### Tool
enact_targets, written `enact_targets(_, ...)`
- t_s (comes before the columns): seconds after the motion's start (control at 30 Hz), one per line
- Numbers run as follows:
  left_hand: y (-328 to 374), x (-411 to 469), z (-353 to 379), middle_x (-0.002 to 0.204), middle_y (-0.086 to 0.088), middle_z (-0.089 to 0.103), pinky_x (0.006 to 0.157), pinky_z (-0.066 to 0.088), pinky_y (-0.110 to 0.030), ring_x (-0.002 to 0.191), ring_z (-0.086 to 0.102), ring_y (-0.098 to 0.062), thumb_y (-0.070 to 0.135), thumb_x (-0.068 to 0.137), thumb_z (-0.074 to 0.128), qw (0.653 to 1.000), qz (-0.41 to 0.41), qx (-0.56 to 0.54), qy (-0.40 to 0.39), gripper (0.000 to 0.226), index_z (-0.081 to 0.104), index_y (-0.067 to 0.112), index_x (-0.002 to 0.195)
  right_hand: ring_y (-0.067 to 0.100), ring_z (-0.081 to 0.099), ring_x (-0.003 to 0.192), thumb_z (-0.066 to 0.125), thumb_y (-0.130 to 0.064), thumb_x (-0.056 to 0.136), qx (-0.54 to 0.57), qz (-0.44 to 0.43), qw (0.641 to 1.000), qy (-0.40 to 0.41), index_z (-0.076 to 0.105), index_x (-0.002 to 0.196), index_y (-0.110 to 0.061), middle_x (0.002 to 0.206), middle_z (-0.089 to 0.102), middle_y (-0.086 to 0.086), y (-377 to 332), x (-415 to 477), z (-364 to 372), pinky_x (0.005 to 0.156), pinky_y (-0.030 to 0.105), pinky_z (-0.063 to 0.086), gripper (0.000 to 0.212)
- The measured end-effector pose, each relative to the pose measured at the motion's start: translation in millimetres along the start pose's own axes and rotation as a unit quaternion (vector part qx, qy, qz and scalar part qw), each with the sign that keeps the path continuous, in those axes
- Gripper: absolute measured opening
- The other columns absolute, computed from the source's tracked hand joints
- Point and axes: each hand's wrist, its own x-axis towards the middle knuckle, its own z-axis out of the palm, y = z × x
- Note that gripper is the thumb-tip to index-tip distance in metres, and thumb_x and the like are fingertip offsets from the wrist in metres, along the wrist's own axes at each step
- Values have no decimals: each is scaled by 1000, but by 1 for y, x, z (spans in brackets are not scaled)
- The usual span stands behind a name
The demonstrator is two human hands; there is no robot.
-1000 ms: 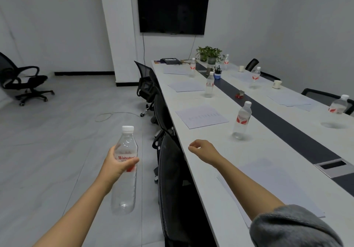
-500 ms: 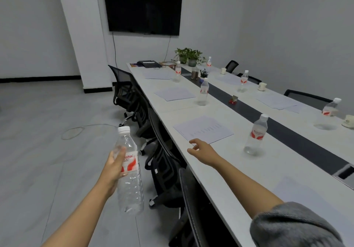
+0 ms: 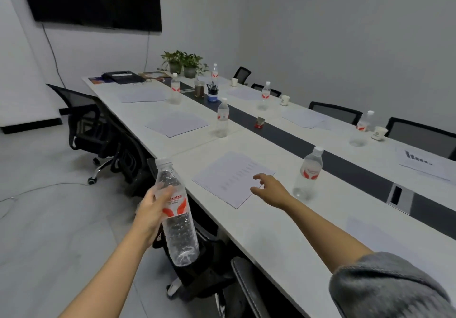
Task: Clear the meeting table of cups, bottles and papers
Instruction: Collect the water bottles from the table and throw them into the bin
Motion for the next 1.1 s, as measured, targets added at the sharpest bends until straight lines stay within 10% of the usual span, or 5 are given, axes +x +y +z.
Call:
enact_targets(0.37,25,148,62,114,-16,64,92,48,-44,100,63,-30,59,35,86,997,21,55,-59,107,53,5,121,35,30,131,48,-18,91,-20,193,942,274,43,134,-11,141,35,18,84,126,-94,103,44,36,44)
enact_targets(0.73,7,217,97,99,-8,67,77,49,-33,99,62,-31,19,72,74,979,4,174,-104,28,58,18,95,37,21,137,45,-17,94,-46,287,934,209,29,144,-19,154,15,14,127,158,-117,106,49,32,52)
enact_targets(1.1,21,243,91,100,2,65,68,49,-26,96,61,-16,20,61,80,952,16,246,-179,43,54,29,95,37,39,125,39,-6,93,-125,290,937,147,46,133,-15,144,30,14,137,175,-120,92,39,43,41)
